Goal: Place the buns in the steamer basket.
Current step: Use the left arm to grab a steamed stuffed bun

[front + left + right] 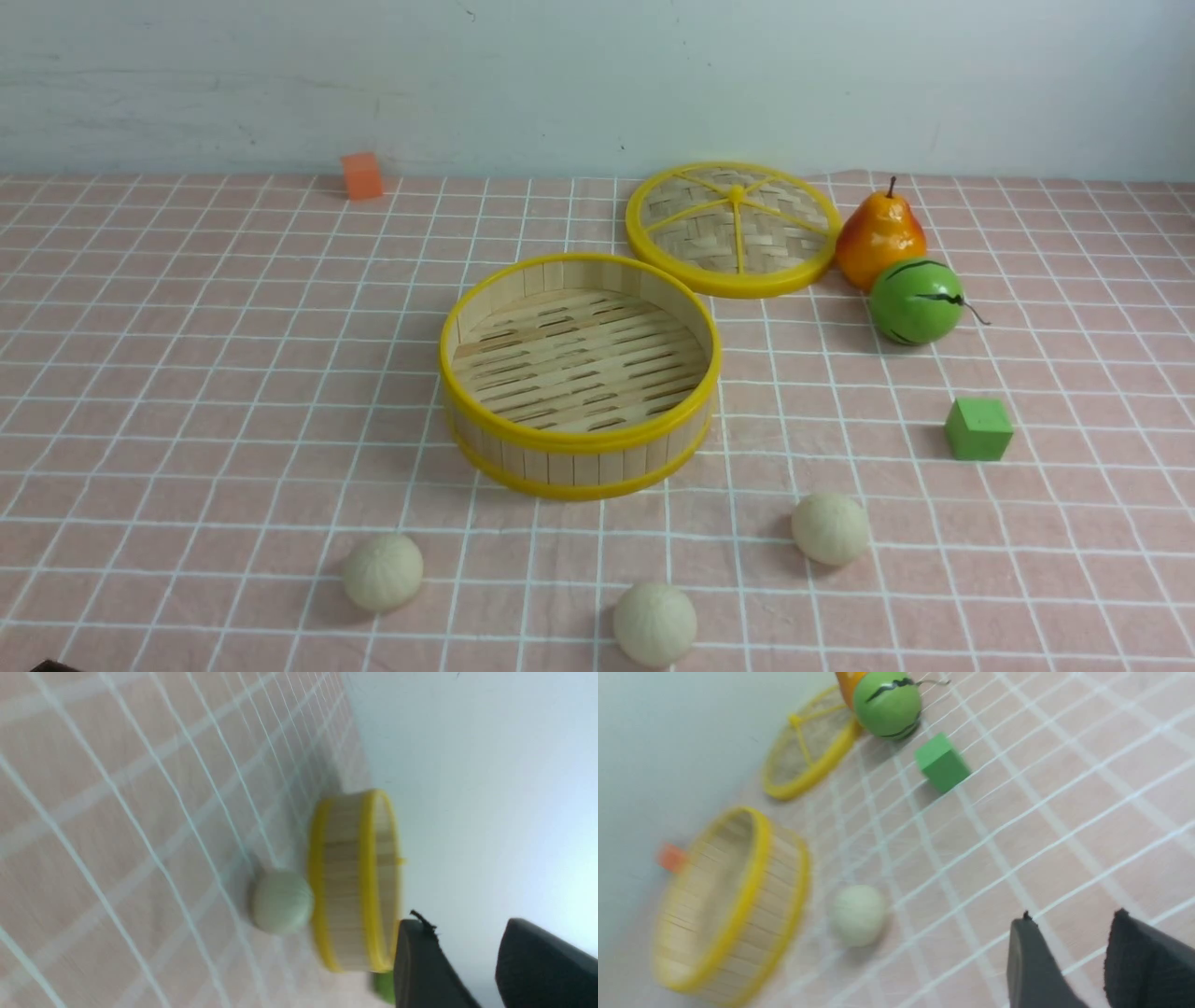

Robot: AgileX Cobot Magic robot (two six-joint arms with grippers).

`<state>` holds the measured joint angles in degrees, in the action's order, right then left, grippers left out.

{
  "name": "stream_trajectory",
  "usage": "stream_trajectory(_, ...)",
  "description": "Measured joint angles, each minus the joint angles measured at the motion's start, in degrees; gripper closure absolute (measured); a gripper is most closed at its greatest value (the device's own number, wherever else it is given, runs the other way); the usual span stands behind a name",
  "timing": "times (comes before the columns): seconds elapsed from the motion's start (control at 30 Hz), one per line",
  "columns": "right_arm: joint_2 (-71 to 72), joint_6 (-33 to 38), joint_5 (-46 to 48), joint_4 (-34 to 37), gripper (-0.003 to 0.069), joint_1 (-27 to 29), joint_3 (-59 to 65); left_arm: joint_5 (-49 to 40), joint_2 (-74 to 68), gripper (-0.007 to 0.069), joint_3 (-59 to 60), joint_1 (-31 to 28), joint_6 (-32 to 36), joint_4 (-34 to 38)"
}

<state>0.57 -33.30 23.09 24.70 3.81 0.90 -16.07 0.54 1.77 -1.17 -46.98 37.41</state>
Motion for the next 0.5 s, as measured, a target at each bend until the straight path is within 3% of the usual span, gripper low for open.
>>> stream_trajectory(0.07,0.0,-6.2,0.4,8.7,0.0419,0.0,0.2,0.5,0.0,0.0386,0.0,0.0,-2.9,5.0)
stream_trajectory(0.2,0.0,-10.5,1.5,14.8,0.0419,0.0,0.4,0.8,0.0,0.0386,0.0,0.0,-3.7,7.5)
stream_trajectory(0.37,0.0,-10.8,1.9,14.2,0.0419,0.0,0.4,0.9,0.0,0.0386,0.0,0.0,-3.4,9.7)
stream_trajectory(0.5,0.0,-4.8,1.5,14.5,0.0419,0.0,0.3,1.8,0.0,0.0386,-3.3,0.0,7.9,10.2)
